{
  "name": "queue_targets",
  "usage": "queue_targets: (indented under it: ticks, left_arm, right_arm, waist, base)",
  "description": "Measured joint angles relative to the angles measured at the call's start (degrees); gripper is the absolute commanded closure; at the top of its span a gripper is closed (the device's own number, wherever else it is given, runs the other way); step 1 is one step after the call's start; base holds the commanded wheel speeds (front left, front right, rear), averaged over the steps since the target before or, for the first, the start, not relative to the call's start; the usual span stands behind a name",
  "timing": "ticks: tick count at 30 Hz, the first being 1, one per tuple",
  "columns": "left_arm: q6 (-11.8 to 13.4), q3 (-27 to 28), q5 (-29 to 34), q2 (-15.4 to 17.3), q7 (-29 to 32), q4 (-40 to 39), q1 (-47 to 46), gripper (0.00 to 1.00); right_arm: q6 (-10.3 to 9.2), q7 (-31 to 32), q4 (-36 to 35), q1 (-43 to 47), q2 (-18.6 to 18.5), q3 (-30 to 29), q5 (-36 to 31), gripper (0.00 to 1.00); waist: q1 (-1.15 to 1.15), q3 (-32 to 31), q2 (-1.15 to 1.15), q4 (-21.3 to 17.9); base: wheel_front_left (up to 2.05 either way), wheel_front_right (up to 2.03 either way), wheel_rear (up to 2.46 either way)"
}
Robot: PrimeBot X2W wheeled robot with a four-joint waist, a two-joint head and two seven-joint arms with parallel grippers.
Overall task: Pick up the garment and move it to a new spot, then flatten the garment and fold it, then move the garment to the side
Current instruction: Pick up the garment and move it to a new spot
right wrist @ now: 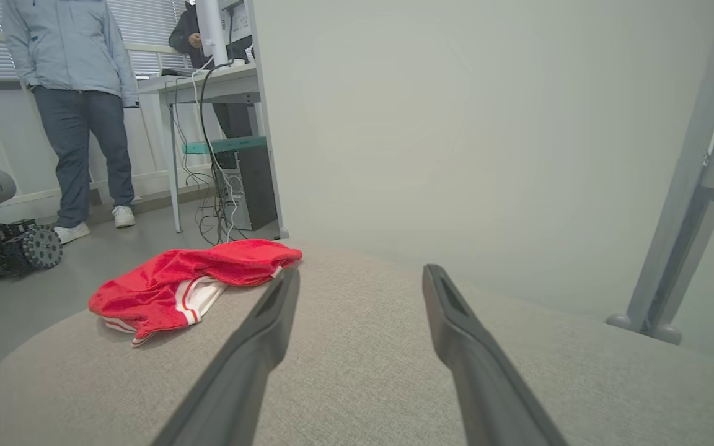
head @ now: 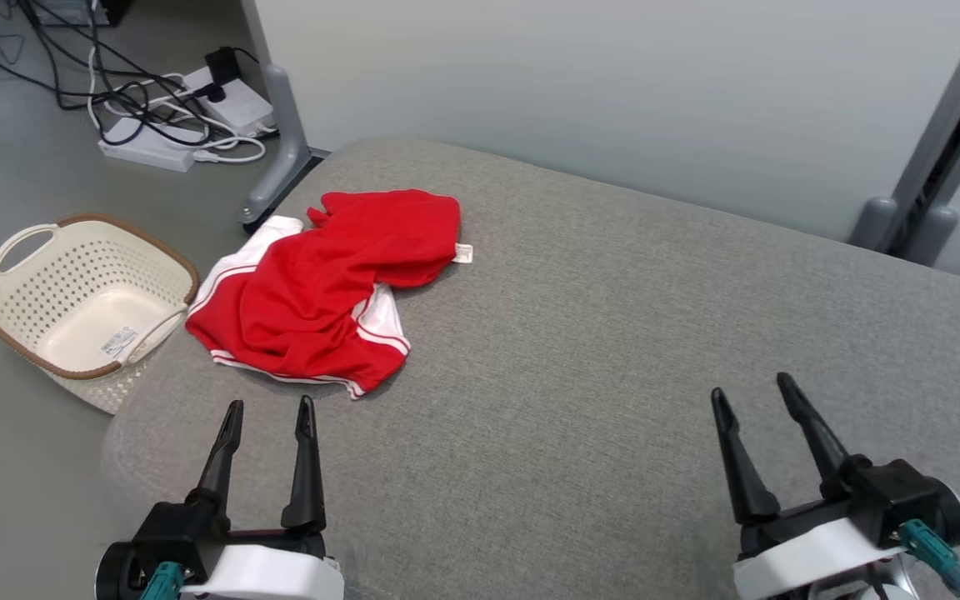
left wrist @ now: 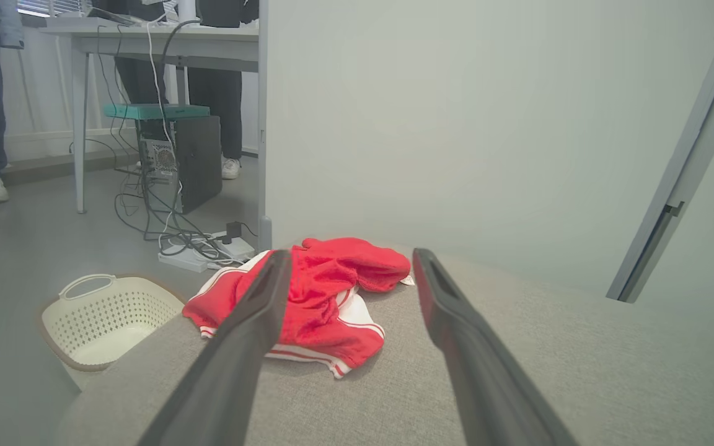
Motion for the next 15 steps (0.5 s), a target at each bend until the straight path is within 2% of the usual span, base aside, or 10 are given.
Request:
queue_targets:
  ticks: [5, 15]
  left_arm:
    - [0.65, 1.6, -0.1, 0.0, 0.0, -1.9, 0.98, 0.0]
    - [1.53, 2.37, -0.78, -0.01, 0.0, -3.26, 2.22, 0.0]
  right_arm:
    - [0.0, -0.01, 1.03, -1.59, -0.57, 3.02, 0.54, 0.0]
    - [0.0, -0.01, 2.4, -2.75, -1.58, 4.88, 1.58, 0.0]
  waist:
    - [0.0, 0.27, 0.0, 1.71]
    - [0.0, 0.53, 0.0, 1.89]
  base:
    - [0.0, 0.0, 0.0]
    - [0.0, 0.0, 0.0]
